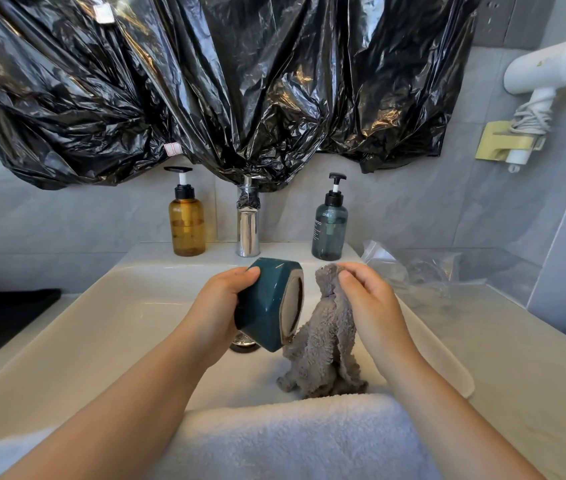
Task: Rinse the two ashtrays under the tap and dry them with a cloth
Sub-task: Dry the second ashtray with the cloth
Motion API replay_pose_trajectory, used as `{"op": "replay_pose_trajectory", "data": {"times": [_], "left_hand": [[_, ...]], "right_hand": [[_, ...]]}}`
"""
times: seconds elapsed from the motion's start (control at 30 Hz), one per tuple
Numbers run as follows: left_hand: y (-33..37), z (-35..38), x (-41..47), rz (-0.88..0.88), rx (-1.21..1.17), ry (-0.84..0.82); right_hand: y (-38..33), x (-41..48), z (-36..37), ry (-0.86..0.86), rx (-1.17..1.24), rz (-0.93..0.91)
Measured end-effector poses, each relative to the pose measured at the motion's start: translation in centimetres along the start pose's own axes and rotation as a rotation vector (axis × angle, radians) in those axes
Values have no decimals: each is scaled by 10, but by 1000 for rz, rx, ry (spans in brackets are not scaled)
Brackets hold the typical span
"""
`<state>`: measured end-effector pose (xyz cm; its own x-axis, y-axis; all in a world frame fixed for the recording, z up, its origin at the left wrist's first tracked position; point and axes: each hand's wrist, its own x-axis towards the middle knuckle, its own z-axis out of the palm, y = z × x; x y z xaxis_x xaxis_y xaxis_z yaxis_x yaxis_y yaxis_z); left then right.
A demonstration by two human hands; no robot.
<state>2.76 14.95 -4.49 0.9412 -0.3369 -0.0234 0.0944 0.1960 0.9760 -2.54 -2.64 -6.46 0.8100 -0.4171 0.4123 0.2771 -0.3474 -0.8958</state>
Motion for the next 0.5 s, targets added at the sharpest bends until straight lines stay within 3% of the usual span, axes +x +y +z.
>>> {"op": "replay_pose_trajectory", "data": {"times": [0.23,0.37,0.5], "left_hand": [[0,0,3,-78,-111,78],[-1,1,2,-68,-52,34],[-1,1,1,-59,-23,38]], "right_hand": [[-9,3,6,52,176,-66],[-17,3,25,-41,118,-174],[-12,11,36,-78,160,-49]]}}
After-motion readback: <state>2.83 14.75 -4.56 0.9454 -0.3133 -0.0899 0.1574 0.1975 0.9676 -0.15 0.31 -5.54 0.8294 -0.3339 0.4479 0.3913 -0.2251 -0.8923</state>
